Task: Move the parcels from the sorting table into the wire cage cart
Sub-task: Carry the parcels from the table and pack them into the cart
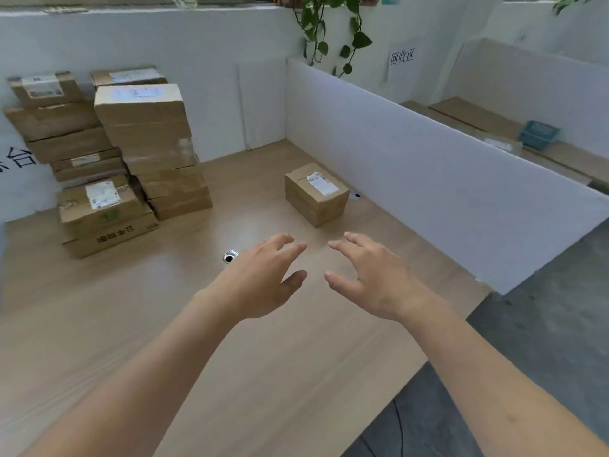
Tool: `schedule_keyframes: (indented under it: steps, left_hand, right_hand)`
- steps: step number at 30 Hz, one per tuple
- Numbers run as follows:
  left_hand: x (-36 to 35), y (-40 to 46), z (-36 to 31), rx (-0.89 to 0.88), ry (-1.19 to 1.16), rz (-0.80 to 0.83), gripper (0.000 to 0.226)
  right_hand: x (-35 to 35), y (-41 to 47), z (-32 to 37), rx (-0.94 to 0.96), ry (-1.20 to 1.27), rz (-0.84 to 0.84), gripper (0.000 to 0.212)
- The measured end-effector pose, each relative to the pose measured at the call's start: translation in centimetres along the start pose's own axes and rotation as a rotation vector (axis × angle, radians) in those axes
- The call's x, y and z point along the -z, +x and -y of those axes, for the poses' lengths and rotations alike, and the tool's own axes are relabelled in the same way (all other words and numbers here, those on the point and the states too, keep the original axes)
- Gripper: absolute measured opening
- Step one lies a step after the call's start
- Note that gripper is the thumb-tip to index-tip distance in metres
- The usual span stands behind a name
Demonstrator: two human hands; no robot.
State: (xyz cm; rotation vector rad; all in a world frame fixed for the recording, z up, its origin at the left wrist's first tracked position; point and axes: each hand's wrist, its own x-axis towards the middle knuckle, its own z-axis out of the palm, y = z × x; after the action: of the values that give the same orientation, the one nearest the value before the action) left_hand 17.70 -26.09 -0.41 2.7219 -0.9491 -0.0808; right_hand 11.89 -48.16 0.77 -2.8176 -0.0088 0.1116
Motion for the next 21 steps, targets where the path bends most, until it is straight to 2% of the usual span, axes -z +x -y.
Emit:
schedule_keyframes:
  steps: [11,21]
  left_hand:
    - [-3.5,13.6,-0.8,0.12,-0.025,0.012,0.055]
    - [-9.8,26.0,-4.4,0.397,-0.071,-0.015,0.054]
  right_hand:
    - [0.7,10.6,-10.0,0.092,0.028,0.108,0.065]
    - [1.9,23.3,-23.6,0.263,0.061,0.253,0.063]
